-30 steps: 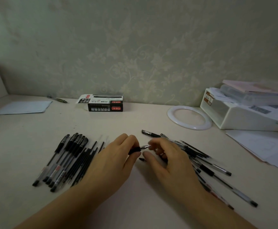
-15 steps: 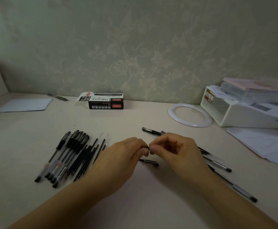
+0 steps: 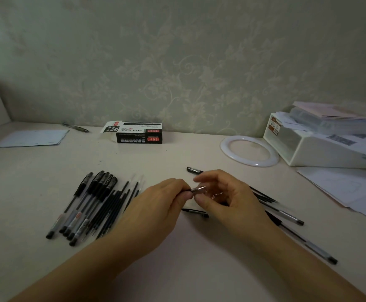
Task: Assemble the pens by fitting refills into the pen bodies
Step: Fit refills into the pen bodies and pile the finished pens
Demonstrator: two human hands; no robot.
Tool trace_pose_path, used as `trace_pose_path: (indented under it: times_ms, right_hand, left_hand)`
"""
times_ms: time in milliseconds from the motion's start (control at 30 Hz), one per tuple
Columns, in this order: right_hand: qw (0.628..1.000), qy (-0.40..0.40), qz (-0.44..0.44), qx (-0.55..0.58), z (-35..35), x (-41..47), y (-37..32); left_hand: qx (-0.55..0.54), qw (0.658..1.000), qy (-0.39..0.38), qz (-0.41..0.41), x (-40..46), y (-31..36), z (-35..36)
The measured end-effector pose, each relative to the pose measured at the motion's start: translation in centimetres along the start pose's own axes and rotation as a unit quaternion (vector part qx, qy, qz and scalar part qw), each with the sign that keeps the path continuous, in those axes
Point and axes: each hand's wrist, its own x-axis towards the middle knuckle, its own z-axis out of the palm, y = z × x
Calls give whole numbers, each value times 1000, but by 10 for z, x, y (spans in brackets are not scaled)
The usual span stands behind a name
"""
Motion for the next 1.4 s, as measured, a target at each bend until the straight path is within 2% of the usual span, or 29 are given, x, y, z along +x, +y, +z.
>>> trace_pose_path:
  times_ms: [167,600,767,833,900,1000,1067,1267,1333,1400]
  right_hand:
    - [999,19,3,-29,0,0,-2]
    - [1000,11,24,15,-1,1,-3]
    - [994,83,40,66,-7,6,-2]
    - [992,119,34,10,-10,6,2]
    - [989,112,12,-93,-10,5,4]
    - [957,26,-54,-283,-5,2,7]
    - [932,-20,-74,-354,-2,1,11]
    - [929,-16,-76,-362,-3,2,10]
    - [935,16,-72,-347,-3,2,8]
    - [956,72,-56,-279,-3,2,2]
  left_hand:
    - [-3,1000,-7,0,0,2,1]
    - [-1,1000,-9,7,0,1,2]
    - [-10,1000,13,-3,1,-3,2]
    - [-5,1000,27,-1,1,-5,3]
    - [4,1000,24,3,0,-5,4]
    - [7,1000,15,15,0,-5,4]
    - [0,1000,11,17,0,-5,4]
    - [-4,1000,18,24,0,-6,6]
    - [-19,999,31,18,1,-6,7]
    - [-42,998,43,7,1,-5,7]
